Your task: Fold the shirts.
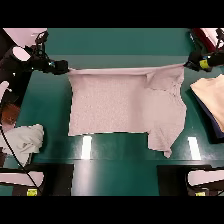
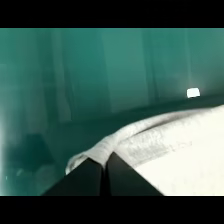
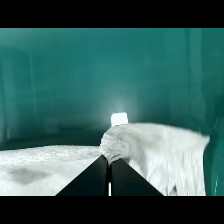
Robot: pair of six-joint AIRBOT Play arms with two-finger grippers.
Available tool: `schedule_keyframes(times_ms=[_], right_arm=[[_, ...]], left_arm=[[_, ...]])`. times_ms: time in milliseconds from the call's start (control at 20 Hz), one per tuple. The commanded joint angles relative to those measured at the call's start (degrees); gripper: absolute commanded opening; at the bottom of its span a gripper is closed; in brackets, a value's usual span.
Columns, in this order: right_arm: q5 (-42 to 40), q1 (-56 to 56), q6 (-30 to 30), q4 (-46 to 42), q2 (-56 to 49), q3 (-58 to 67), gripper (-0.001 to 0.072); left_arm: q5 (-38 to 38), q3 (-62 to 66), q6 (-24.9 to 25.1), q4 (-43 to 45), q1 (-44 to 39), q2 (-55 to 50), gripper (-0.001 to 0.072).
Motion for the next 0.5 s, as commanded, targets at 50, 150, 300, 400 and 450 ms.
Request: schedule_keyframes(times_ms=[50, 150, 300, 400, 450], right_arm=[[-4.8, 1.9, -0.3, -6.5, -3.0, 2.6, 0.001], [-0.3, 2.4, -0.3, -11.0, -3.0, 2.6, 0.001], [1.5, 3.2, -0.3, -14.8, -0.7, -3.4, 0.001], [0.2, 3.2, -0.3, -15.0, 1.7, -10.5, 0.001], [-0.8, 3.2, -0.3, -15.0, 2.8, -14.2, 0.001]], left_arm=[[2.7, -0.2, 2.1, 0.0, 0.0, -0.8, 0.0024], [-1.3, -0.3, 2.0, 0.0, 0.0, -0.8, 0.0024], [-4.7, -3.9, 2.0, 0.0, 0.0, -0.8, 0.0024], [-4.6, -8.1, 2.0, 0.0, 0.0, -0.8, 0.0024], [-3.8, -9.9, 2.0, 0.0, 0.0, -0.8, 0.0024]])
